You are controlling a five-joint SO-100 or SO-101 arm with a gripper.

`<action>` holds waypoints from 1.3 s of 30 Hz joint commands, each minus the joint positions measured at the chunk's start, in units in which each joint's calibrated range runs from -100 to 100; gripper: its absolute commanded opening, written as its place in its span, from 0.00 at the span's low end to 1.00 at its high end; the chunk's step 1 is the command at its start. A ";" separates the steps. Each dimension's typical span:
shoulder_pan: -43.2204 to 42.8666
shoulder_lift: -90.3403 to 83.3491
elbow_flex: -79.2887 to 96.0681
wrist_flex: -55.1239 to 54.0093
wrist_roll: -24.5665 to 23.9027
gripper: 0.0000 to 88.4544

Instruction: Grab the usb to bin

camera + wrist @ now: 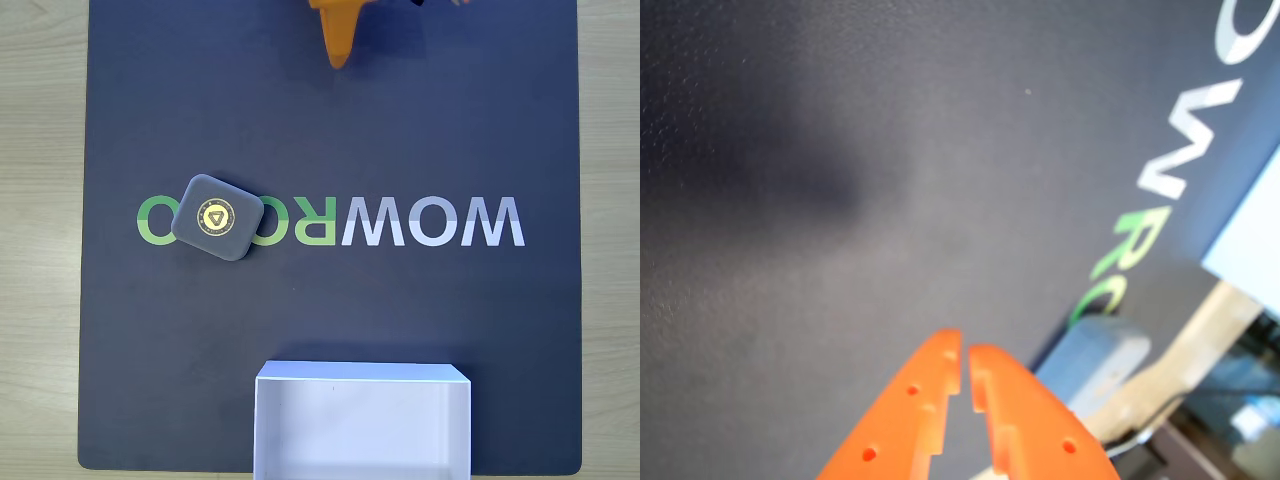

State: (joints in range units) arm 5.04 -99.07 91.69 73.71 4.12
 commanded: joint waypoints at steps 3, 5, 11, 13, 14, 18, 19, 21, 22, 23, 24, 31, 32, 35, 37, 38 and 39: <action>0.35 0.01 0.00 -0.07 -0.12 0.01; 0.35 0.18 0.00 -0.07 -0.17 0.01; 0.35 0.69 -1.53 -0.16 -0.22 0.01; 0.35 1.19 -2.71 -0.16 -0.28 0.01; 0.35 2.13 -3.52 -0.51 -0.28 0.01; 0.52 10.69 -7.58 -7.84 -0.28 0.01; 0.52 13.83 -9.12 -10.46 -0.28 0.01; 0.52 20.36 -12.46 -15.35 -0.28 0.01; 0.60 24.59 -14.81 -18.05 -0.28 0.01; 0.60 28.07 -16.98 -19.97 -0.28 0.01; 0.60 31.80 -19.33 -21.63 -0.28 0.01; 1.19 56.98 -39.74 -22.77 -1.59 0.01; 2.12 60.37 -42.91 -22.24 -2.96 0.01; 4.98 69.27 -52.30 -21.02 -7.01 0.01; 6.91 74.53 -58.17 -19.28 -8.79 0.01; 7.75 76.99 -60.88 -17.88 -9.48 0.01; 8.60 79.36 -63.77 -15.87 -10.11 0.01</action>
State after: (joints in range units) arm 11.41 -25.25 37.73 54.74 -4.12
